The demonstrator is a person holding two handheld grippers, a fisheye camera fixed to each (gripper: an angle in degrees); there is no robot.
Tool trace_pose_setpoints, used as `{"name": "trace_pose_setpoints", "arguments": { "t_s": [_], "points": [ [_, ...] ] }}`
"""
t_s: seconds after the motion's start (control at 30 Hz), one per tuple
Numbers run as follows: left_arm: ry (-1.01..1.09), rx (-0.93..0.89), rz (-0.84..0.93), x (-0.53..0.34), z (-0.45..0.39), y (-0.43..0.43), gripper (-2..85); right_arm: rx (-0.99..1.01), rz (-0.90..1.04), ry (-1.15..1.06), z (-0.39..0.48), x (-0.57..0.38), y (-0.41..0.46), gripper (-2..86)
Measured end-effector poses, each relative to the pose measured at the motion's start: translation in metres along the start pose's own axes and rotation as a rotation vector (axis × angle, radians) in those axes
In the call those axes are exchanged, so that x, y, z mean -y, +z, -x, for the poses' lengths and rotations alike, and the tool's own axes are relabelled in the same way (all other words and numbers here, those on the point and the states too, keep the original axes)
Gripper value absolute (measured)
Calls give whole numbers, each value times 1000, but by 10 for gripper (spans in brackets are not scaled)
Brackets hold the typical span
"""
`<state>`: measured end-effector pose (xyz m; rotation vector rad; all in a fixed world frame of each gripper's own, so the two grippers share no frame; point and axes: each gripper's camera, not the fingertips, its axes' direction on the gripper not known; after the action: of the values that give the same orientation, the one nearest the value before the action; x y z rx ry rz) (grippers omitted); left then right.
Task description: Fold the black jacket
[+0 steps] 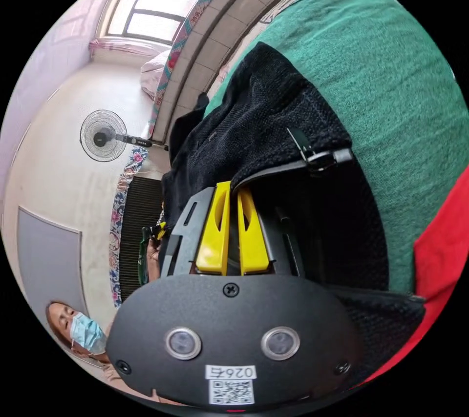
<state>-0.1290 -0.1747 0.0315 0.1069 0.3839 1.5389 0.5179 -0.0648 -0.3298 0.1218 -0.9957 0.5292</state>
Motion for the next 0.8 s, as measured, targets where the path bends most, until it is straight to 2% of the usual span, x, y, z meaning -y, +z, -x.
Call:
{"name": "trace_pose_setpoints", "arguments": {
  "t_s": [0.2, 0.3, 0.37, 0.4, 0.47, 0.53, 0.63, 0.7, 0.8],
  "points": [
    [30, 58, 10, 19, -9, -4, 5, -122, -48, -77, 22, -9, 22, 5],
    [-16, 55, -181, 12, 6, -52, 0, -242, -177, -31, 14, -22, 6, 31],
    [-67, 125, -377, 4, 14, -100, 0, -325, -305, -20, 16, -33, -11, 35],
    [-66, 156, -389, 8, 14, -107, 0, -381, -375, -21, 19, -36, -20, 33],
    [2, 260, -344, 40, 5, -112, 5, -440, -415, -63, 26, -30, -20, 33],
    [65, 276, -309, 70, 2, -99, 18, -477, -428, -112, 27, -13, -7, 30],
    [89, 216, -278, 128, 14, -67, 81, -399, -322, -142, 9, 38, 37, 48],
    [93, 149, -225, 167, 23, -43, 161, -331, -245, -133, -11, 81, 79, 81],
    [140, 38, -53, 220, 27, 16, 190, -305, -127, -126, -35, 119, 144, 138]
  ]
}}
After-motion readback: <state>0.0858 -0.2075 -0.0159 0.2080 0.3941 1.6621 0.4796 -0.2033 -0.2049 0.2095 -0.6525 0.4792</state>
